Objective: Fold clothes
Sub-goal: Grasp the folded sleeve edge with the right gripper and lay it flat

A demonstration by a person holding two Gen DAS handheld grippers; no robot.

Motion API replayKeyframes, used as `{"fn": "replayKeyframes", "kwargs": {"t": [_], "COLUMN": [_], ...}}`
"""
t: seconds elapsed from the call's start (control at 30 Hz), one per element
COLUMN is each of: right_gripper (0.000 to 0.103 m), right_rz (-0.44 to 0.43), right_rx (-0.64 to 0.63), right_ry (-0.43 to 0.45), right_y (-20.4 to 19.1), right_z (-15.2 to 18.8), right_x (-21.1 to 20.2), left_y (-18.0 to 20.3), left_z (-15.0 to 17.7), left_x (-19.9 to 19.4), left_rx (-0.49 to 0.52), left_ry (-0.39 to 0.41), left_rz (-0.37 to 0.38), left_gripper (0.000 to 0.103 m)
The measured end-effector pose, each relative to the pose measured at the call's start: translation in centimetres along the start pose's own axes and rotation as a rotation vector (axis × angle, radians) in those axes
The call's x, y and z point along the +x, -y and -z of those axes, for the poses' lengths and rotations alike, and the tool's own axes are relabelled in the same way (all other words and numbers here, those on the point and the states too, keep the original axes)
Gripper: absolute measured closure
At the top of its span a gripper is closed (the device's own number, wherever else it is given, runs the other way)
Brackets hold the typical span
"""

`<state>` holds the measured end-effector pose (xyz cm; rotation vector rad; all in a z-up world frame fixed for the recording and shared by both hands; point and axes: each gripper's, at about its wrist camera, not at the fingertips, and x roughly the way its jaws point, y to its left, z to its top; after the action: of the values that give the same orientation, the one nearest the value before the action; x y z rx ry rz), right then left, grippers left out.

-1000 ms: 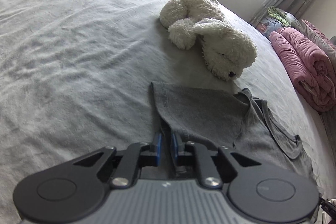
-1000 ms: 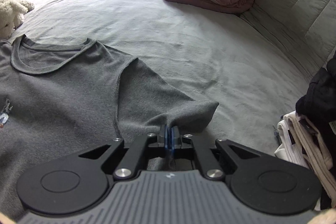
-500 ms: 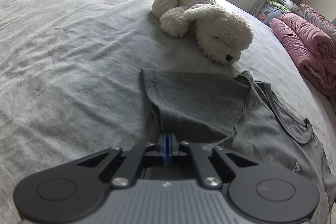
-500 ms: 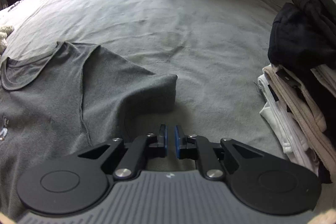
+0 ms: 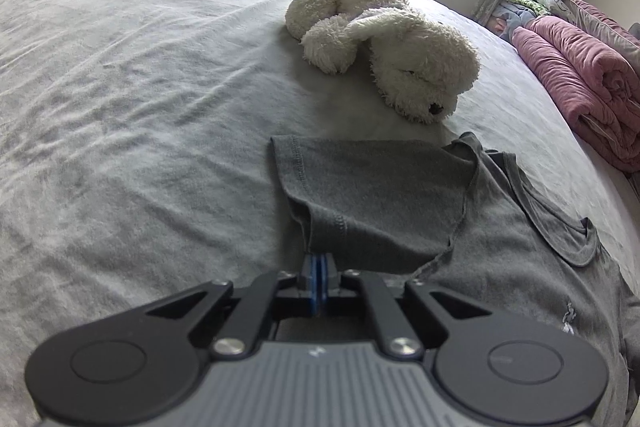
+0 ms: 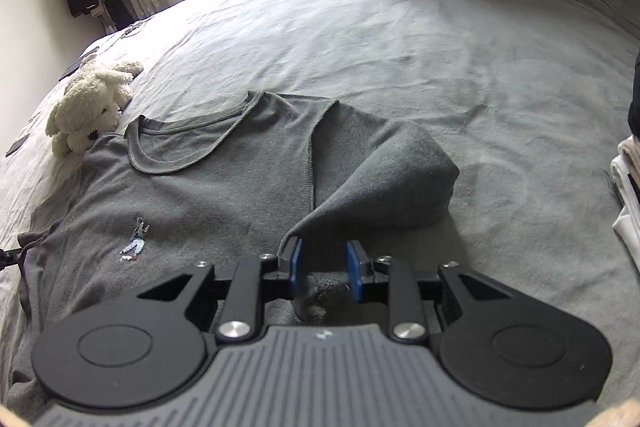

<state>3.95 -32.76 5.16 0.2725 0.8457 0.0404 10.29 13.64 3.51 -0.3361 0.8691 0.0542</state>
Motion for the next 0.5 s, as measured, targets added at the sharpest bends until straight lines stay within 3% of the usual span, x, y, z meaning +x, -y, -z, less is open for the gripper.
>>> {"fn": "replayKeyframes", "kwargs": {"t": [0.1,0.23,0.37,0.5], "right_gripper": [0.074,0.063,0.063,0.063], "right_rz": [-0.082,-0.148,0.029,0.005], "right_rx": [0.056,0.076,0.126,0.328], "right_ry": [0.011,-0.012,-0.031,-0.104], "right_y": [0.5,0.3,2.1,6.3], "right_z": [-0.4,-0.5,-0.8,-0.4], "right_x": [-0.3,-0.2,0.3,0.6], "left_y": [0.0,0.1,0.2,0.2], "left_z": [0.1,0.2,0.3,0.3], "left_x": [0.1,0.2,0.2,0.2], "left_rx": [-0.001,0.007,0.013,0.011], "left_ry": [-0.01,-0.023,-0.026,-0.028], "left_rz": [0.001,-0.001,-0.002,0.0], "left_gripper": [0.101,0.101,0.101,0.101]}}
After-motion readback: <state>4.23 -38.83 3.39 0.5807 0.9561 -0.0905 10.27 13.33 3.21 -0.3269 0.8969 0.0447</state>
